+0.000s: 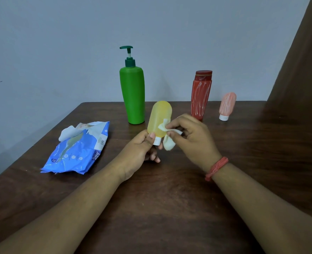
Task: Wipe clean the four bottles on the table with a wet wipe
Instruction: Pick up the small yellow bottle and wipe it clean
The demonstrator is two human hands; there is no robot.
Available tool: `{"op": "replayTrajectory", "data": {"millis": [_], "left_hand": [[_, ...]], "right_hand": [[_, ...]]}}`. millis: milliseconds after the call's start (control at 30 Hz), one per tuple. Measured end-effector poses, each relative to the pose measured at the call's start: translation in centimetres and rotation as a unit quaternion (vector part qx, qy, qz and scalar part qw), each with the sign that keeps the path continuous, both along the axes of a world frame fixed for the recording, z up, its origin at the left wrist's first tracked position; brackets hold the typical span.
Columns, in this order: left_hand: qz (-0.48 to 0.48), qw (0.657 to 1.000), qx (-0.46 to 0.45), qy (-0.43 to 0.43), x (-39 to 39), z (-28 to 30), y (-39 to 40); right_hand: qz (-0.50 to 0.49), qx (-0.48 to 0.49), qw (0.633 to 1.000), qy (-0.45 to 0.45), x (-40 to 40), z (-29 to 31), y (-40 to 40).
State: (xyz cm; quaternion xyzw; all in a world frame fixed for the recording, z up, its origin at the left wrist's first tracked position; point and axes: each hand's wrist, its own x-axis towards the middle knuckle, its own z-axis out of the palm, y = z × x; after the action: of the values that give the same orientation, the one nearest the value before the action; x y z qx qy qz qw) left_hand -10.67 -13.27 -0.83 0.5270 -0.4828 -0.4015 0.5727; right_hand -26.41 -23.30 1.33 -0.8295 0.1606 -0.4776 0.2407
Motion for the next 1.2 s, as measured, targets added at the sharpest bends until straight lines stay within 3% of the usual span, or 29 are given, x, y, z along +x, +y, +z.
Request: {"op": "replayTrajectory", "data": {"millis": [133,233,333,433,633,767,867,1067,1200], "left_hand": [[0.006,0.996,0.000,0.090,0.0,0.1,-0.2],[-0.012,0.994,0.002,0.112,-0.1,0.2,-0.2],[-0.044,0.994,0.004,0.095,-0.3,0.3,-0.1],[-0.061,0.993,0.008,0.097,-0.3,0.1,0.0],[-0.005,0.988,0.009,0.154,-0.4,0.0,-0.4],[0.061,0.982,0.003,0.177,-0.4,-0.1,-0.8],[0.048,0.984,-0.018,0.168,-0.5,-0.2,-0.8],[0.034,0.997,-0.039,0.052,-0.5,-0.5,-0.8],[0.015,0.999,-0.022,-0.020,-0.5,-0.4,-0.6]], "right_hand": [[0.041,-0.015,0.998,0.039,0.5,-0.6,0.5],[0.024,0.002,1.000,0.018,0.6,-0.7,0.4],[-0.003,0.090,0.994,-0.063,0.6,-0.6,-0.1],[0.043,0.198,0.975,-0.088,0.6,-0.8,-0.1],[0.077,0.239,0.965,-0.075,0.9,-1.0,0.3],[0.052,0.205,0.976,-0.059,1.1,-1.1,0.6],[0.015,0.168,0.984,-0.059,1.3,-1.0,0.9],[-0.058,0.021,0.998,-0.030,0.9,-0.3,1.2],[-0.143,0.030,0.986,-0.085,0.0,1.2,-0.2]]}}
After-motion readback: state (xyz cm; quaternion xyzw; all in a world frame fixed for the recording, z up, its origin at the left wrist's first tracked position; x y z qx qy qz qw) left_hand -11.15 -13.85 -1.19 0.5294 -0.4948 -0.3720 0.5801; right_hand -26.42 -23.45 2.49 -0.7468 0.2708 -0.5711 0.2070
